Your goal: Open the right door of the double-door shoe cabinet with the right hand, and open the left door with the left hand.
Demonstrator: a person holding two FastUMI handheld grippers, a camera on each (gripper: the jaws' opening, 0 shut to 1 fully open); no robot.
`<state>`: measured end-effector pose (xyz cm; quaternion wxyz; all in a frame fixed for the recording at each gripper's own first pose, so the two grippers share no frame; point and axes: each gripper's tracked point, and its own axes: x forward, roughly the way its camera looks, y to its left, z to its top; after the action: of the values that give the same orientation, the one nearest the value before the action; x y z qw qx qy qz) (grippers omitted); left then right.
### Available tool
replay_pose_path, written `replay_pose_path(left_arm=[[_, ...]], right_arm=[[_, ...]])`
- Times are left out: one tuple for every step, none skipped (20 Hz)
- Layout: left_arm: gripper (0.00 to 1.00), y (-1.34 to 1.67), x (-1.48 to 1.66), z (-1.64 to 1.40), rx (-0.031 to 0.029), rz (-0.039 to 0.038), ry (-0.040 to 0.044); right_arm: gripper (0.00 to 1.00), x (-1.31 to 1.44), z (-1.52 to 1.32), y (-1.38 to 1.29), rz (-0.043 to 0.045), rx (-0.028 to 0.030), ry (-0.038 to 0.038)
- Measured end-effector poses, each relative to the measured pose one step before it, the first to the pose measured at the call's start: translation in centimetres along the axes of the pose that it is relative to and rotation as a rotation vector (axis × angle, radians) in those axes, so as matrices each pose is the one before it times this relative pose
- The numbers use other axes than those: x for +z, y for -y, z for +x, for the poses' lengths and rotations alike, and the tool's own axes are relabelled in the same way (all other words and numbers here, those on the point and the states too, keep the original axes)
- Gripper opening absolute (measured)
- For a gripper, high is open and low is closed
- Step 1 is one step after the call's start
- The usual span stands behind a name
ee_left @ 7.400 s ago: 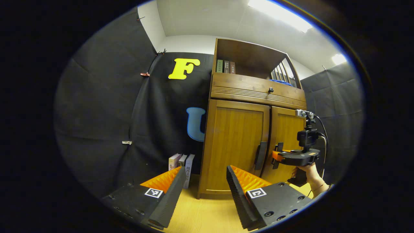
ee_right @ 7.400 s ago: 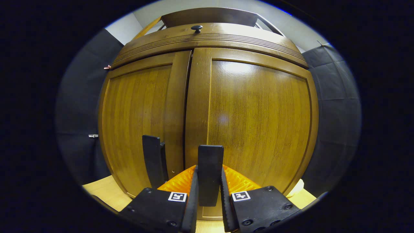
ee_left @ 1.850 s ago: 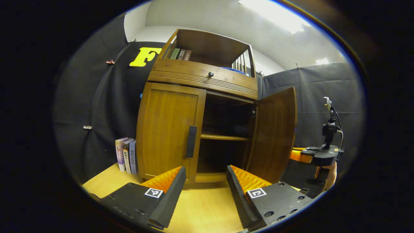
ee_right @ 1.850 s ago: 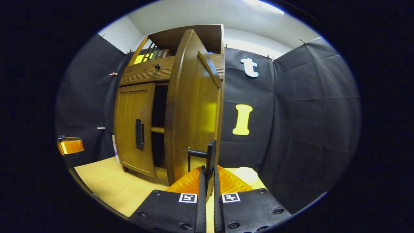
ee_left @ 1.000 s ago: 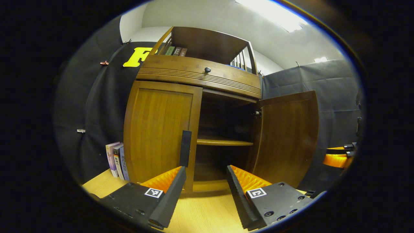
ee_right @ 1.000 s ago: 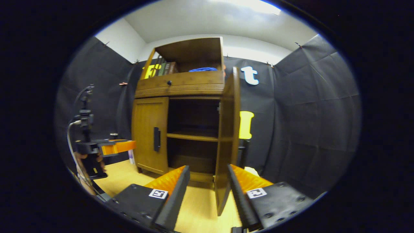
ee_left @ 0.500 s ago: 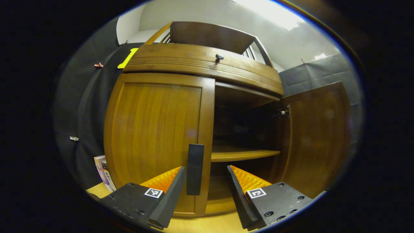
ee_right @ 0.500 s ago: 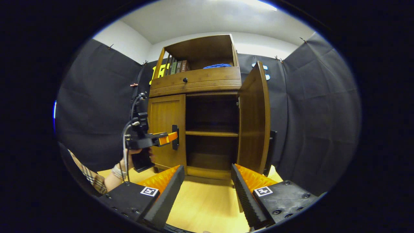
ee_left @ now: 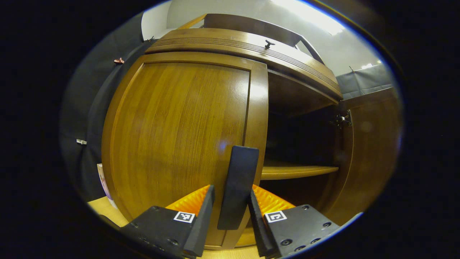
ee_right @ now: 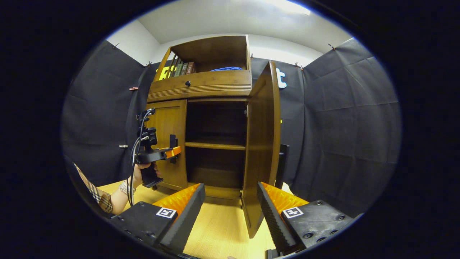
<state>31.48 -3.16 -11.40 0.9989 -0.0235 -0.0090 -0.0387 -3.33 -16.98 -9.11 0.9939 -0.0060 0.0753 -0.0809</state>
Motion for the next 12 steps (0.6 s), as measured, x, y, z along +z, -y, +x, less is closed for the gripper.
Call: replay_pose_path(left_arm=[[0.50, 0.205, -0.039, -0.247, -0.00396, 0.02425, -0.00216], [0.44, 0.095, -0.025, 0.271, 0.00356, 0.04082, -0.00586], [0.38, 0.014, -0.154, -0.143, 0.00549, 0.04051, -0.00652], [0.35, -0.026, -0.193, -0.001, 0.00168, 0.01158, -0.00511], [0.33, 0.009, -0.319, -0.072, -0.00674, -0.00661, -0.00499], [0.32, 0.036, -0.005, -0.251, -0.01115, -0.01853, -0.00378], [0.29, 0.079, 0.154, -0.292, -0.01211, -0.01116, -0.00877], [0.29, 0.003, 0.202, -0.316, -0.01042, -0.00392, -0.00603], [0.29, 0.118, 0.050, -0.498, -0.01261, 0.00173, -0.00713], [0.29, 0.111, 0.188, -0.649, -0.01532, -0.00214, -0.00182], [0.28, 0.106, -0.114, -1.021, -0.01618, -0.00862, -0.00034], [0.27, 0.077, 0.039, -1.088, -0.01709, -0.00636, 0.00031]], right_arm=[[0.92, -0.079, 0.111, 0.296, 0.00136, -0.00802, -0.00036], [0.90, -0.085, 0.166, 0.382, 0.00557, -0.01105, -0.00201], [0.92, -0.146, 0.170, 0.202, 0.00879, -0.00869, -0.00438], [0.92, -0.151, 0.023, -0.047, 0.01135, -0.00203, -0.00459], [0.92, -0.163, -0.015, -0.197, 0.00963, 0.00371, -0.00670], [0.92, -0.145, -0.089, -0.343, 0.00443, 0.00480, -0.00493], [0.90, -0.031, 0.011, -0.091, -0.00671, -0.00190, -0.00459], [0.92, -0.098, -0.014, 0.158, -0.01585, -0.01249, -0.00812], [0.92, -0.213, -0.138, 0.298, -0.01701, -0.01424, -0.00831], [0.92, -0.041, -0.062, 0.182, -0.01241, -0.01051, -0.00938], [0.91, -0.044, -0.173, -0.112, -0.00578, -0.00101, -0.00560], [0.92, -0.011, -0.100, -0.434, -0.00460, 0.00660, -0.00255]])
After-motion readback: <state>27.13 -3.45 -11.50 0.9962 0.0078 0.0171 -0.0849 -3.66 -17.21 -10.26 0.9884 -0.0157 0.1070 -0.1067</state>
